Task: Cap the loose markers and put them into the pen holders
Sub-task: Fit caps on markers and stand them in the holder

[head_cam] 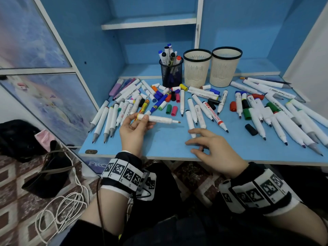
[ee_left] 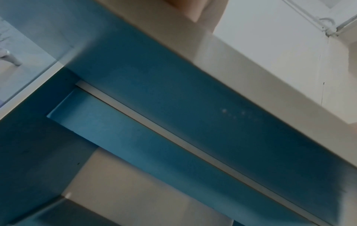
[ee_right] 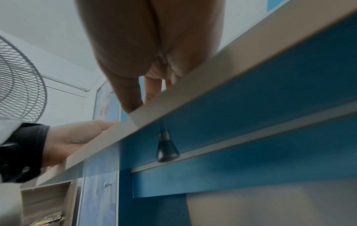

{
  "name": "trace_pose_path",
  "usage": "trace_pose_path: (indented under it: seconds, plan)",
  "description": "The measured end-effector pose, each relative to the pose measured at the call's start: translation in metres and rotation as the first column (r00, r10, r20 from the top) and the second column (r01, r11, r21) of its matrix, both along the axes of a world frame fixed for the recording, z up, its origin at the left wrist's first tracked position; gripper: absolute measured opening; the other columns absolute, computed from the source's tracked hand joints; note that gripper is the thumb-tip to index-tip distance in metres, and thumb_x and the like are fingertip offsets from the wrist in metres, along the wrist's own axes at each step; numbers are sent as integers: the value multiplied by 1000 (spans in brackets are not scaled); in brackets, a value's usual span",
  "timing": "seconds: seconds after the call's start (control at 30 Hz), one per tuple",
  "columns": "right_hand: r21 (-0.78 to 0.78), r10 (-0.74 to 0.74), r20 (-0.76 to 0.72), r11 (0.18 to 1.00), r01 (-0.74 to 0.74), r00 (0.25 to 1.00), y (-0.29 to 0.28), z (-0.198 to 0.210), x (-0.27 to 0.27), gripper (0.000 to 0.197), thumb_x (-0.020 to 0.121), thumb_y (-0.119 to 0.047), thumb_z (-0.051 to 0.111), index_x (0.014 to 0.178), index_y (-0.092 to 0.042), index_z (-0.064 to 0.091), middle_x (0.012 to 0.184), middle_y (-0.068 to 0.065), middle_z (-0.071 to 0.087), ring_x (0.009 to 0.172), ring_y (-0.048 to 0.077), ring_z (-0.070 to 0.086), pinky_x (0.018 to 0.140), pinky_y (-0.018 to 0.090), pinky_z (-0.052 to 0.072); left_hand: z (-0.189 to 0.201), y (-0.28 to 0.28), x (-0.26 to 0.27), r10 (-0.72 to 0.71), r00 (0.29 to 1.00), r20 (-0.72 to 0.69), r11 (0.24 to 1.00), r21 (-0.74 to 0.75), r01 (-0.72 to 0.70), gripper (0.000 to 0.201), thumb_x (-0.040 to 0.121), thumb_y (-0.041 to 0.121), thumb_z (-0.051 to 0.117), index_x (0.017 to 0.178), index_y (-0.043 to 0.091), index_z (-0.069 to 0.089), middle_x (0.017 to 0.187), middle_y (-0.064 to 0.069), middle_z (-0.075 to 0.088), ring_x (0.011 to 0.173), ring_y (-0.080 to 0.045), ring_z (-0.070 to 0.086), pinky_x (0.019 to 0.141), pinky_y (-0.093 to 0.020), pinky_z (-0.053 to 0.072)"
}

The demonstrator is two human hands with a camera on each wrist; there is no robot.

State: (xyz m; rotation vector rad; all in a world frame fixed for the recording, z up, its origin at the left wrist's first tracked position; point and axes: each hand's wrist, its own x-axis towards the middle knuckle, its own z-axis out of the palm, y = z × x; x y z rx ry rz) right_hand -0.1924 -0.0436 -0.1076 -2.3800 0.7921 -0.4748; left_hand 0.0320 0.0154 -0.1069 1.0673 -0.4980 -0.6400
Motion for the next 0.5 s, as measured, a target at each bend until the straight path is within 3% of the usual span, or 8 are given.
trace_pose_path:
  seconds: [0.27,0.4,0.5]
  plan:
    - [-7,-56,140,998,58,989,2,-9,-3,18,86,-16,67,102,-21,72,128,-15,50,80,7,59,83,18,48,-2,-2,0,41,999,-11,998,50,-40,17,86,-2,62,92,12,54,72,-4,73,71,-18,71,75,-25,58]
    - [-14,-70,162,997,73,984,1,-11,-3,18,84,-15,68,101,-22,73,128,-14,53,80,7,60,82,19,49,-4,-1,0,62,997,45,993,95,-66,20,84,-3,63,89,15,55,87,-14,69,85,-28,67,83,-32,55]
    - [-3,-77,176,997,79,981,1,-11,-3,18,84,-13,69,100,-21,73,127,-13,53,79,8,60,82,19,49,-4,-1,-1,59,993,105,990,122,-71,22,83,-4,65,87,15,54,90,-17,66,88,-29,64,82,-32,54]
